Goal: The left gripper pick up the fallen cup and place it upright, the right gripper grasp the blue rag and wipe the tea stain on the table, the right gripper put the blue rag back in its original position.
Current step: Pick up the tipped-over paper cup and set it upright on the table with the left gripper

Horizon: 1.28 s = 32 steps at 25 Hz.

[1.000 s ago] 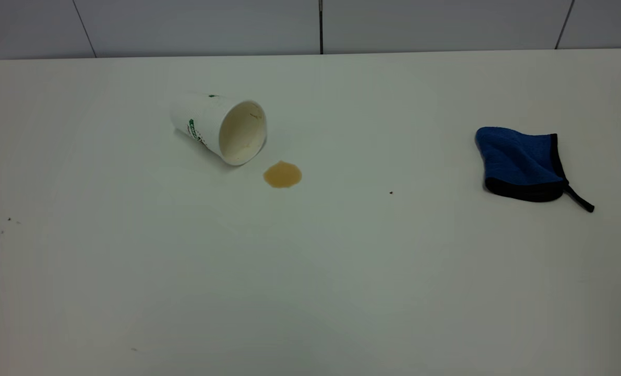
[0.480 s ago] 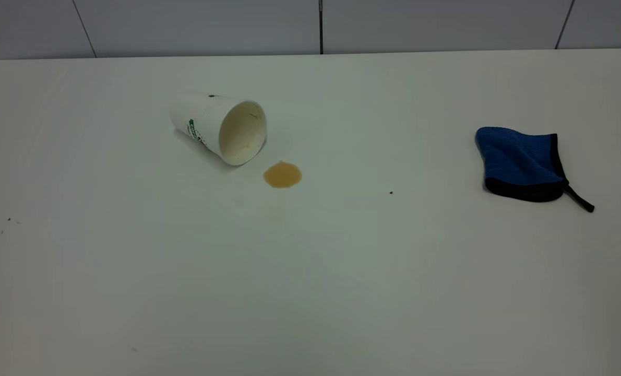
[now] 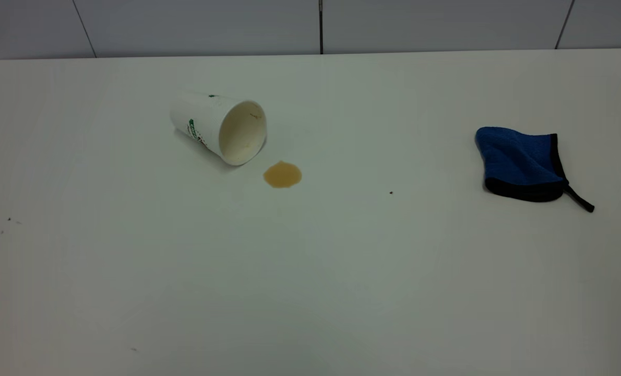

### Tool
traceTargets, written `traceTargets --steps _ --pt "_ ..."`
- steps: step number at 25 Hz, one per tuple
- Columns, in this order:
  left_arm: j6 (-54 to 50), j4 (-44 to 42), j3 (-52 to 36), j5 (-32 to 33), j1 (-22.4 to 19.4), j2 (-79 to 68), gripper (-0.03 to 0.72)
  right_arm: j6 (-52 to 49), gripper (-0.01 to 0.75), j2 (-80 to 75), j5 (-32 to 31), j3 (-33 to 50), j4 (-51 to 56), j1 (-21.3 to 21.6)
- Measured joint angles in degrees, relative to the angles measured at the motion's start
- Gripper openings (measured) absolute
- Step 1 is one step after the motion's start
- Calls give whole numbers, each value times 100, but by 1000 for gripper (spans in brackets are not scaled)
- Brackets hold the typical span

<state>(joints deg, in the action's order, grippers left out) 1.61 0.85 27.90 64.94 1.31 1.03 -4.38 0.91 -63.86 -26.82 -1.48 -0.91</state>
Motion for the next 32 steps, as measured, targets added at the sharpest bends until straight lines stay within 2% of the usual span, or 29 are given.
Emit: traceTargets --steps 8,15,23,26,29,32 --pt "-161 73 55 -214 0 -274 501 0 404 0 0 0 0 0" --pt "428 274 76 -1689 0 -2135 614 0 404 0 0 0 0 0" --pt "1108 443 765 -3117 0 -4913 603 0 404 0 0 0 0 0" --pt "1163 561 1214 -3410 26 -5744 595 0 404 0 0 0 0 0" --pt "1141 765 1590 -3599 302 -6456 591 0 404 0 0 0 0 0" --pt "1097 804 1944 -3859 869 -7144 591 0 404 0 0 0 0 0"
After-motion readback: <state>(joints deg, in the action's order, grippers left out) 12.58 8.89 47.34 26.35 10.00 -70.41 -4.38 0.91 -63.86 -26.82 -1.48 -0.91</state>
